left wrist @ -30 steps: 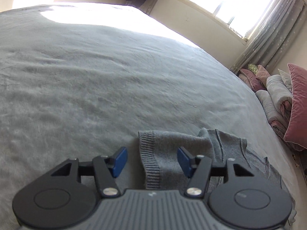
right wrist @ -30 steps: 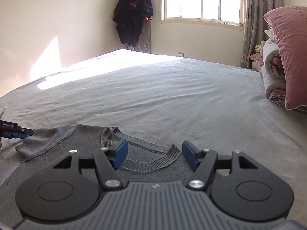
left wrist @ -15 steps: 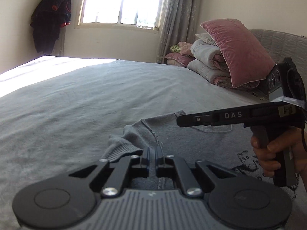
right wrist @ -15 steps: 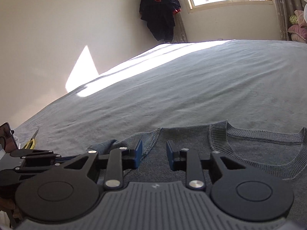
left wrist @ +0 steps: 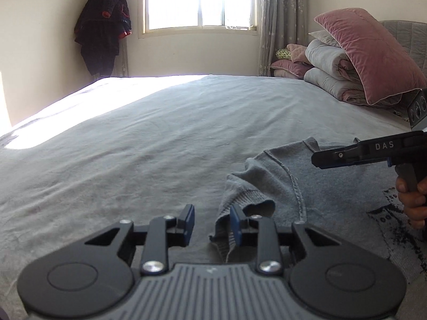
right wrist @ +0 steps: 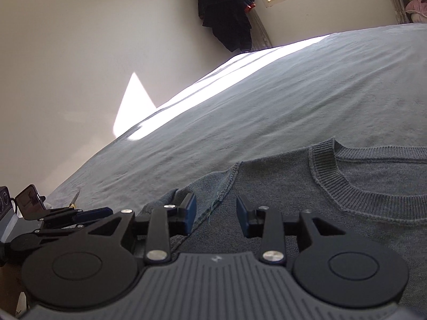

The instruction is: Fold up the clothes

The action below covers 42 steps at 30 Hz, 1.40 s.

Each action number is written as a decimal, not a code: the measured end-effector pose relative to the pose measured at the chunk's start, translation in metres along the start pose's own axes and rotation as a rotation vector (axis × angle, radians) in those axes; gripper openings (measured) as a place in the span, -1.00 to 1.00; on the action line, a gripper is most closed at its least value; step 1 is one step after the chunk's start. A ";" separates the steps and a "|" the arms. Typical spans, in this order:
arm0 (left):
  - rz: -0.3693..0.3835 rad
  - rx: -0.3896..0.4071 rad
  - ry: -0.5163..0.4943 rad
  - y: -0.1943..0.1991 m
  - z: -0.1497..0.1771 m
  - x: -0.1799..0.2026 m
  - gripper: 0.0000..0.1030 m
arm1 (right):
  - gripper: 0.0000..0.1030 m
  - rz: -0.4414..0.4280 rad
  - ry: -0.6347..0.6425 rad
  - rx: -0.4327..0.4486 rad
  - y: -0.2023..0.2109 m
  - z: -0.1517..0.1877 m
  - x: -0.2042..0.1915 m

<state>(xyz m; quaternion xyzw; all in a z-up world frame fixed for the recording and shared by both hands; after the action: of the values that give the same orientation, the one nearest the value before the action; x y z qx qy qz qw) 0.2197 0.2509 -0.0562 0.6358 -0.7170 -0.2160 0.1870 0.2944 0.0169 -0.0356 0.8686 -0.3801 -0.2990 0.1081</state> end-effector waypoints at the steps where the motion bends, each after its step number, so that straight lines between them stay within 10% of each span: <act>1: -0.002 -0.018 -0.020 -0.003 0.002 0.000 -0.43 | -0.27 0.001 -0.004 0.000 0.000 0.000 0.001; 12: 0.004 -0.037 -0.161 -0.026 -0.016 0.028 -0.45 | -0.24 0.020 0.005 -0.018 -0.009 0.005 0.002; 15: 0.012 -0.050 -0.055 -0.035 -0.024 0.014 -0.97 | -0.24 0.018 0.001 -0.018 -0.009 0.006 0.002; 20: -0.062 0.047 0.179 -0.026 -0.026 -0.040 -0.98 | -0.23 0.011 0.000 -0.018 -0.010 0.006 0.000; 27: 0.085 -0.012 0.502 -0.062 -0.009 -0.078 -0.98 | -0.22 -0.108 0.149 -0.057 -0.017 0.011 -0.050; 36: 0.144 0.012 0.545 -0.069 -0.006 -0.076 -0.98 | -0.09 -0.301 0.435 -0.201 -0.037 0.056 -0.147; 42: 0.150 0.009 0.544 -0.068 -0.005 -0.078 -0.98 | -0.09 -0.131 0.596 -0.227 -0.061 0.077 -0.161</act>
<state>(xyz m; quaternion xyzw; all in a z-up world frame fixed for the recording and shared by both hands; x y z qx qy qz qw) 0.2883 0.3209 -0.0882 0.6164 -0.6864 -0.0200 0.3853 0.1991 0.1784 -0.0525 0.9229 -0.2395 -0.0783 0.2912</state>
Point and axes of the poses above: each gripper's, at about its wrist camera, not at the fingertips, and y roughly against the way its jaws point, x to its right, z to its underside, the point moved 7 cm from there along -y, roughly the way its jaws point, and after that the axes turned 2 degrees about y, right-handed, at the moved point
